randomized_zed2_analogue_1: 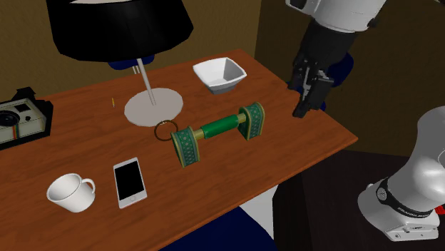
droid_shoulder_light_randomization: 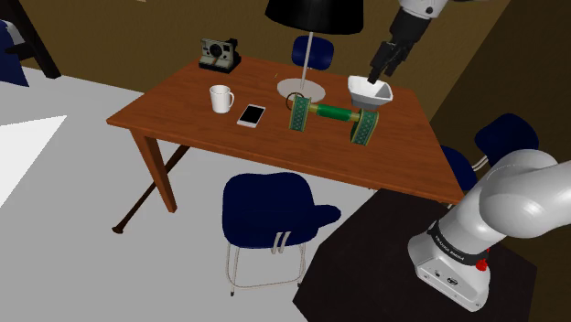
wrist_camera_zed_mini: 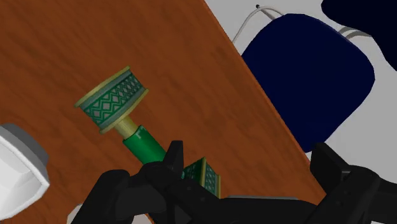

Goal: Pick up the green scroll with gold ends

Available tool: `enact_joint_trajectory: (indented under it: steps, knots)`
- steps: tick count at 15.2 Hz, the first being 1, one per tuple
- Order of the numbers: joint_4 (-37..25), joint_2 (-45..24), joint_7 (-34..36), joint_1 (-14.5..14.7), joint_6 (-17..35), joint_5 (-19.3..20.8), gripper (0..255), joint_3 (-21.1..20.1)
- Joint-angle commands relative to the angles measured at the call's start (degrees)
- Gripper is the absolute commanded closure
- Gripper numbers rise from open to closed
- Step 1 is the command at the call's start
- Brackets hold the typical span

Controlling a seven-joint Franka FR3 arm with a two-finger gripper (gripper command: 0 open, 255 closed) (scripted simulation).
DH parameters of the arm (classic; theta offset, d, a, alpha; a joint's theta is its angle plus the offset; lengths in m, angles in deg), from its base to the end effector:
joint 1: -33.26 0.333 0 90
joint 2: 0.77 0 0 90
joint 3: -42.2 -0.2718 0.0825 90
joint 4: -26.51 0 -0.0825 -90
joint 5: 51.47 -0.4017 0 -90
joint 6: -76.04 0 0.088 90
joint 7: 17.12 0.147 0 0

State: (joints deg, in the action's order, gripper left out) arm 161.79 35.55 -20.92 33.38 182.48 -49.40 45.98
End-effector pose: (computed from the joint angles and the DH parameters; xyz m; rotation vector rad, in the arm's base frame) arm 0.4206 -0.0317 0.4849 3.1310 0.0324 0.2032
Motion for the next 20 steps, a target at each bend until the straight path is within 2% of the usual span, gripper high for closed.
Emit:
enact_joint_trajectory:
  steps: [1, 10, 15, 20]
  knots:
    - [0.5, -2.5, -3.9, 0.2, 2.6, 0.7, 0, 1.9]
    - [-4.1, -20.1, -21.1, 1.5, 13.2, 0.7, 0, 9.7]
    - [-9.7, -31.5, -31.1, 1.8, 17.3, -1.9, 0, 12.5]
    - [-17.3, -43.4, -40.9, 1.1, 19.8, -5.6, 0, 13.4]
